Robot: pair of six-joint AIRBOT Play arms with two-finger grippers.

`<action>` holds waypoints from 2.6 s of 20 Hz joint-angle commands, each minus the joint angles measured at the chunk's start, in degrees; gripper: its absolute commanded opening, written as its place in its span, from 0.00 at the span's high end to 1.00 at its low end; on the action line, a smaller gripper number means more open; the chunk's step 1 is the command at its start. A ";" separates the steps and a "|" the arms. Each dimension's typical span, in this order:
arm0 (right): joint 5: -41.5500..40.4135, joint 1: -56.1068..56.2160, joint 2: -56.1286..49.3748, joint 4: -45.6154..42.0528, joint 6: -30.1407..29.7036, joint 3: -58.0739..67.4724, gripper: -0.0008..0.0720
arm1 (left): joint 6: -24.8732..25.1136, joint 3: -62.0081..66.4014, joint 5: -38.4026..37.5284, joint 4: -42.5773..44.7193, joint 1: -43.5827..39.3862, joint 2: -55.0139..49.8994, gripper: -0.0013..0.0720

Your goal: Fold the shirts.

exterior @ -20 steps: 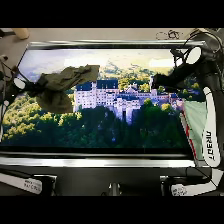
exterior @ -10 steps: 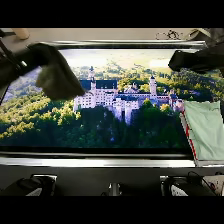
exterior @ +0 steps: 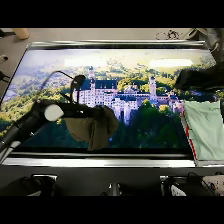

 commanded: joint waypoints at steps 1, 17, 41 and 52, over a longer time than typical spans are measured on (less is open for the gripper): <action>1.33 0.04 -3.43 10.23 -1.77 -9.35 0.07 | 4.33 2.86 -15.04 5.84 12.09 1.46 0.00; -24.83 25.24 -4.63 33.33 -19.61 -43.34 0.01 | 9.81 -24.61 5.14 -19.58 29.16 -7.72 0.42; -33.31 10.88 17.81 25.62 -11.82 -20.22 0.96 | 21.35 9.90 4.96 -16.63 41.46 26.47 0.95; -24.17 4.57 32.89 16.44 3.21 -12.79 0.96 | 14.91 23.10 2.99 -26.53 47.23 34.75 0.95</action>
